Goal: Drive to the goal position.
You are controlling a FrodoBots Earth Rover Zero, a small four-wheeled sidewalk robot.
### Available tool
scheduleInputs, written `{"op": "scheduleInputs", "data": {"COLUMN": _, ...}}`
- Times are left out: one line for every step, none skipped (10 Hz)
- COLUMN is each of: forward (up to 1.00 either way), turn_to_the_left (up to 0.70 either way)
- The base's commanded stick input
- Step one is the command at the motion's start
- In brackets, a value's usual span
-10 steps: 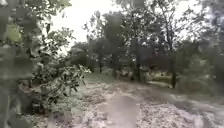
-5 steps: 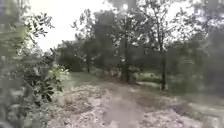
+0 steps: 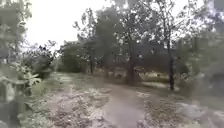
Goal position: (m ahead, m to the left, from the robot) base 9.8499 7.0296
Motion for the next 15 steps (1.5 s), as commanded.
{"op": "scheduleInputs", "data": {"forward": 0.7, "turn_to_the_left": 0.35}}
{"op": "scheduleInputs", "data": {"forward": 0.7, "turn_to_the_left": 0.35}}
{"op": "scheduleInputs", "data": {"forward": 0.7, "turn_to_the_left": 0.35}}
{"op": "scheduleInputs", "data": {"forward": 0.7, "turn_to_the_left": 0.16}}
{"op": "scheduleInputs", "data": {"forward": 0.7, "turn_to_the_left": 0.0}}
{"op": "scheduleInputs", "data": {"forward": 0.7, "turn_to_the_left": 0.0}}
{"op": "scheduleInputs", "data": {"forward": 0.7, "turn_to_the_left": 0.0}}
{"op": "scheduleInputs", "data": {"forward": 0.7, "turn_to_the_left": 0.0}}
{"op": "scheduleInputs", "data": {"forward": 0.7, "turn_to_the_left": 0.0}}
{"op": "scheduleInputs", "data": {"forward": 0.7, "turn_to_the_left": 0.0}}
{"op": "scheduleInputs", "data": {"forward": 0.7, "turn_to_the_left": 0.0}}
{"op": "scheduleInputs", "data": {"forward": 0.7, "turn_to_the_left": 0.0}}
{"op": "scheduleInputs", "data": {"forward": 0.7, "turn_to_the_left": 0.0}}
{"op": "scheduleInputs", "data": {"forward": 0.7, "turn_to_the_left": 0.0}}
{"op": "scheduleInputs", "data": {"forward": 0.7, "turn_to_the_left": 0.0}}
